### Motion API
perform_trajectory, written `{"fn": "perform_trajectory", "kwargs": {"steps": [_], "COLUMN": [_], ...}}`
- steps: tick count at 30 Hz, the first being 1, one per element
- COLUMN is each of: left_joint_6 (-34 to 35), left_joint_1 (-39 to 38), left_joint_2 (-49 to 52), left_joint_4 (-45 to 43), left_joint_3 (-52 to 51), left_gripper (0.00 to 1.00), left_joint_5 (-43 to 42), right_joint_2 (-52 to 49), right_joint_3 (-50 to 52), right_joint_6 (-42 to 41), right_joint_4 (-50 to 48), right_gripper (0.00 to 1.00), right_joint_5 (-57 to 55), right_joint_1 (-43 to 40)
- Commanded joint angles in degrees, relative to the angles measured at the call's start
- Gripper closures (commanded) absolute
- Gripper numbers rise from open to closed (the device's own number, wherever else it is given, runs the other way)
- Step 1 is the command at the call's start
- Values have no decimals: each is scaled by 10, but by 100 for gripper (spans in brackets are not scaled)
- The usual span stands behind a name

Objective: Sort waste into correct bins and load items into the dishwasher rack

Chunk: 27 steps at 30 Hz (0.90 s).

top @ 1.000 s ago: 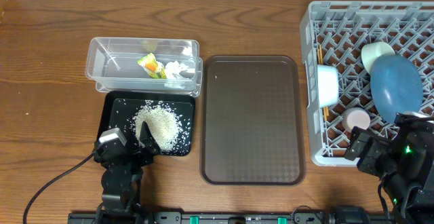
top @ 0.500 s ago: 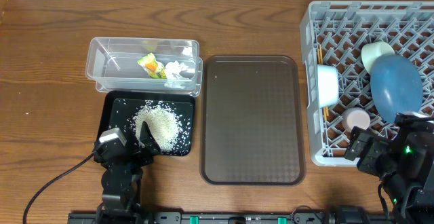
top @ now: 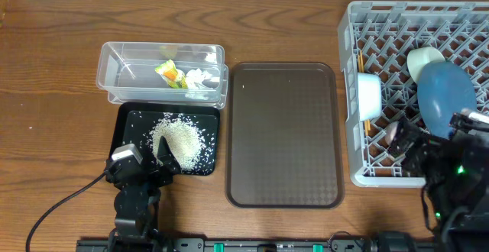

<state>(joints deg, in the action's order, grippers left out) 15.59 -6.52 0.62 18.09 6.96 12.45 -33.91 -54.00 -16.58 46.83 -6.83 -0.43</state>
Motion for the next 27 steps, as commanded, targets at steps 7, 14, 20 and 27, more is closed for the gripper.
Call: {"fn": "perform_trajectory", "kwargs": {"steps": [7,14,20,27], "left_joint_6": [-3,-3,-3,-3], "left_joint_1": [-2,-2,-2,-2], "left_joint_2": [-4,-4,-4,-4], "left_joint_4": [2,2,2,2], "left_joint_3": [-13,-13,-13,-13], "left_gripper": [4,4,4,3], "left_joint_5": [7,7,7,7], "right_joint_2": [172,300,336,336], "right_joint_3": [292,423,509,537], "right_joint_6": [-6,-5,-6,-6], "right_joint_4": [-221,-285,-368,-441], "right_gripper": [1,1,1,1], "right_joint_5": [28,17,24,-12], "right_joint_1": [-3,9,23,50]}}
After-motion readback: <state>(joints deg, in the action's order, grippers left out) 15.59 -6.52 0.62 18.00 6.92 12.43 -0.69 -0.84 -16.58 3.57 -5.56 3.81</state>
